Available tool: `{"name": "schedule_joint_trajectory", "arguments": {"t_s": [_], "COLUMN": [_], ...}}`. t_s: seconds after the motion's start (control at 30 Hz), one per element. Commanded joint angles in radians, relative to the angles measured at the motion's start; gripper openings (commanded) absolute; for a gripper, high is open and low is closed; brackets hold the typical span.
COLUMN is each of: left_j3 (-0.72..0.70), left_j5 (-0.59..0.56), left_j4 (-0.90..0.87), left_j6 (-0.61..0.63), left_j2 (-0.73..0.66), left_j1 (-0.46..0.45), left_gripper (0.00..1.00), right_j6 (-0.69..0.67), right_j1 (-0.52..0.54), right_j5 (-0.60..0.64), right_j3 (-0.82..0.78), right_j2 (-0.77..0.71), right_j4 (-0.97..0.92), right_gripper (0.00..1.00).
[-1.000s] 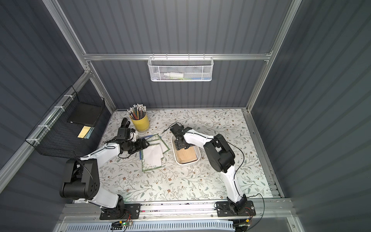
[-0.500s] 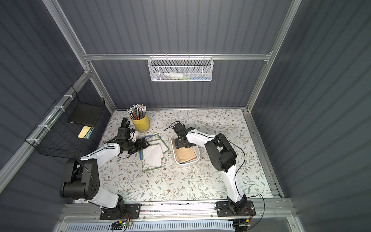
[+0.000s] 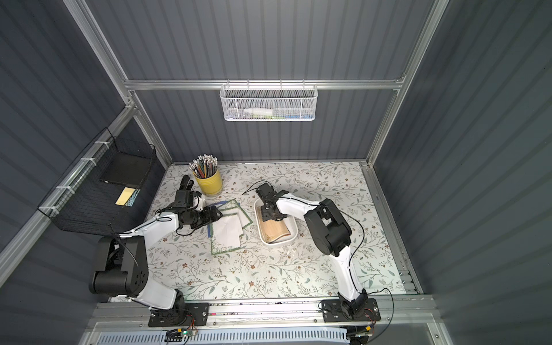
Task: Take out the stationery paper from the storage box
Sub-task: Pick up multiple sheets of stationery from the storage box.
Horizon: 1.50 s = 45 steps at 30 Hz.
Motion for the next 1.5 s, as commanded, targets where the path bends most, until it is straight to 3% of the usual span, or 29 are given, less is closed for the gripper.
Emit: {"name": "schedule_joint_trajectory", "arguments": {"t_s": [0.0, 0.1, 0.2, 0.63, 0.83, 0.93, 1.07, 1.23, 1.47], "left_j3": [-0.011, -0.012, -0.012, -0.002, 0.004, -0.001, -0.002, 0.000, -0.015], "left_j5": [0.013, 0.013, 0.013, 0.024, 0.030, 0.030, 0.035, 0.038, 0.037], "left_j4": [-0.007, -0.007, -0.007, -0.004, -0.006, -0.003, 0.002, 0.005, 0.011], "left_j6": [0.012, 0.012, 0.011, 0.006, 0.006, 0.005, 0.002, -0.001, -0.003], "left_j2": [0.020, 0.020, 0.021, 0.025, 0.037, 0.037, 0.041, 0.046, 0.044], "left_j1": [-0.005, -0.005, -0.005, -0.007, -0.007, -0.007, -0.007, -0.013, -0.016], "left_gripper": [0.85, 0.85, 0.85, 0.85, 0.85, 0.84, 0.85, 0.85, 0.85], "right_j6": [0.011, 0.020, 0.021, 0.011, 0.003, 0.001, -0.011, -0.020, -0.023], "right_j1": [0.000, 0.000, 0.000, -0.002, -0.002, -0.003, -0.006, -0.010, -0.012], "right_j5": [0.025, 0.079, 0.120, 0.169, 0.160, 0.158, 0.147, 0.141, 0.131], "right_j3": [-0.048, -0.040, -0.029, 0.025, 0.046, 0.041, 0.014, 0.012, -0.003], "right_j2": [0.062, 0.023, -0.022, -0.082, -0.062, -0.077, -0.113, -0.116, -0.113], "right_j4": [-0.127, -0.147, -0.162, -0.200, -0.210, -0.199, -0.160, -0.165, -0.162], "right_gripper": [0.58, 0.43, 0.38, 0.41, 0.52, 0.50, 0.40, 0.38, 0.49]}}
